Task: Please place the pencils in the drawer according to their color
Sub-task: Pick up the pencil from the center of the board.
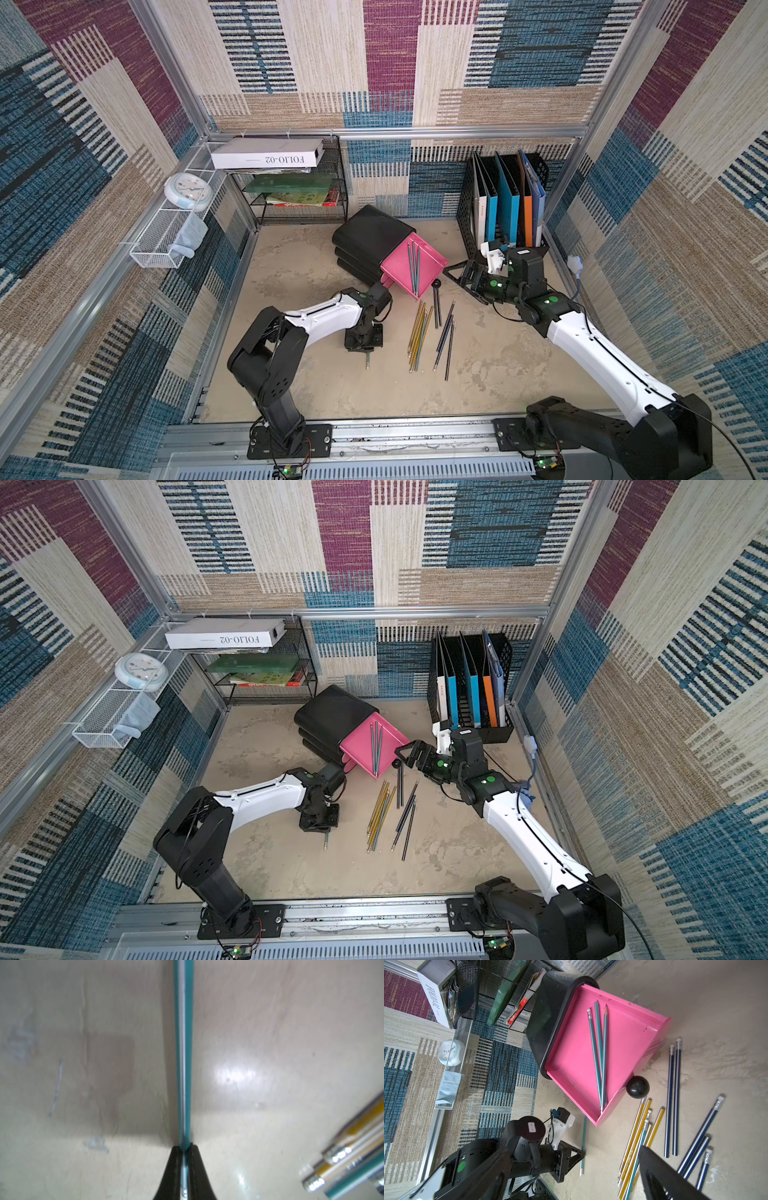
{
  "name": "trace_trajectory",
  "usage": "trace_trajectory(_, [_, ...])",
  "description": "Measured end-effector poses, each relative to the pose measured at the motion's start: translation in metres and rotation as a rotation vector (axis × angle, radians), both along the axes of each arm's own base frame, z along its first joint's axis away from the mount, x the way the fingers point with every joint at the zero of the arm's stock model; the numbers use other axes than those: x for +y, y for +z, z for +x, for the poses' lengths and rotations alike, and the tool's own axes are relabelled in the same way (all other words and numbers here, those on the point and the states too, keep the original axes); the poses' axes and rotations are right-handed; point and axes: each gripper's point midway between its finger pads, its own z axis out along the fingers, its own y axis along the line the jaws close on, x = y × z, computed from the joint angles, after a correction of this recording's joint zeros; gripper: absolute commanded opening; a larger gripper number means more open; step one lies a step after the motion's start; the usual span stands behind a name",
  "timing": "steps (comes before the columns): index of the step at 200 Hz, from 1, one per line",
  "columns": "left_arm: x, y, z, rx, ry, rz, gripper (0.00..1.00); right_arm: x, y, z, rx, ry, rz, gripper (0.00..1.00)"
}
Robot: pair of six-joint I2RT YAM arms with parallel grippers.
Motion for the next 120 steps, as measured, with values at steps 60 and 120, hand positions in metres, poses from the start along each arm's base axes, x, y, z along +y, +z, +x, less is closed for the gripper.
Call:
trace_trajectory(60, [-0.004, 0.057, 0.001, -0.174, 0.027, -0.133, 0.0, -0.001, -0.01, -0.002, 0.022, -0.001, -0.005, 0.99])
trace_trajectory(120, [-0.02, 0.127, 0.028, -0.401, 0.03, -0.226, 0.0, 0.0, -0.023, 0.0, 0.047, -0.002, -0.012, 0.99])
